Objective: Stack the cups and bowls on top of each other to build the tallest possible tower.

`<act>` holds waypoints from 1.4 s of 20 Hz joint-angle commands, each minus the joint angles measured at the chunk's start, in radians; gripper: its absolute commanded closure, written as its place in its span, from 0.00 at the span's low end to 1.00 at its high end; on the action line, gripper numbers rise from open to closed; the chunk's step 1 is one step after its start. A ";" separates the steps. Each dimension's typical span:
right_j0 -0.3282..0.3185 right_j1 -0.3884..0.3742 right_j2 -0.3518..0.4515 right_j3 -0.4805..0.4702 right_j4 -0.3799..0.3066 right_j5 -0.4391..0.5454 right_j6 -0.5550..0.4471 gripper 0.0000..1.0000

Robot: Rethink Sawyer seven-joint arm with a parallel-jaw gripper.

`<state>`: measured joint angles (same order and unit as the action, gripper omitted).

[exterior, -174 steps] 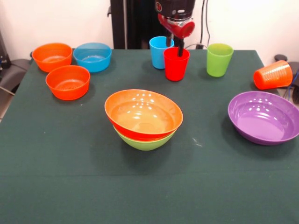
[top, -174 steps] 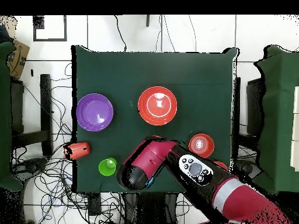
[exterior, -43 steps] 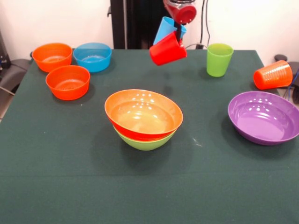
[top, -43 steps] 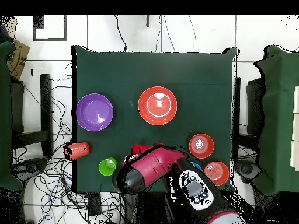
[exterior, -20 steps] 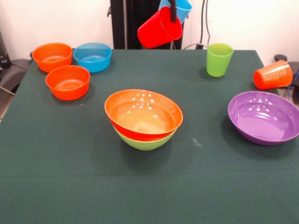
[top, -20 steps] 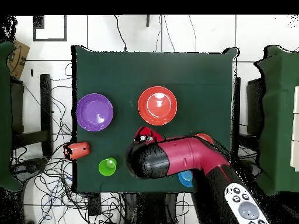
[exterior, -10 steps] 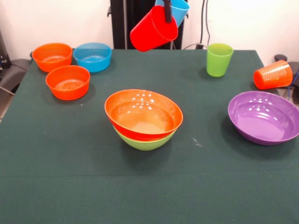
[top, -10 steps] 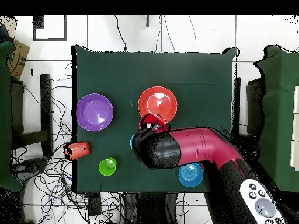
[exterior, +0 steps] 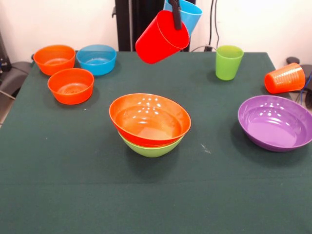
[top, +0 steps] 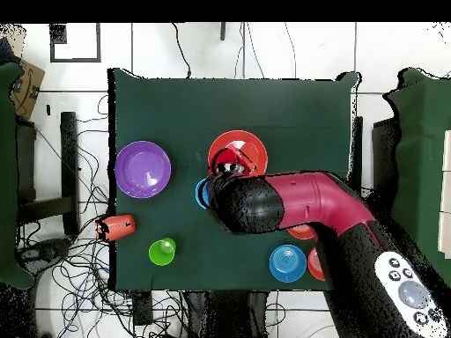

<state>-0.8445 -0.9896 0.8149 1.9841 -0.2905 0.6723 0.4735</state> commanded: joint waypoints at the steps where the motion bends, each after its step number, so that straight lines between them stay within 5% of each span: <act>1: -0.023 0.063 0.094 -0.023 0.032 0.097 -0.024 1.00; 12: -0.059 0.099 0.139 -0.011 0.019 0.073 -0.003 1.00; 28: -0.001 0.165 0.029 -0.061 -0.107 0.066 0.027 1.00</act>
<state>-0.9044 -0.8961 0.9108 1.9688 -0.2834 0.6723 0.4735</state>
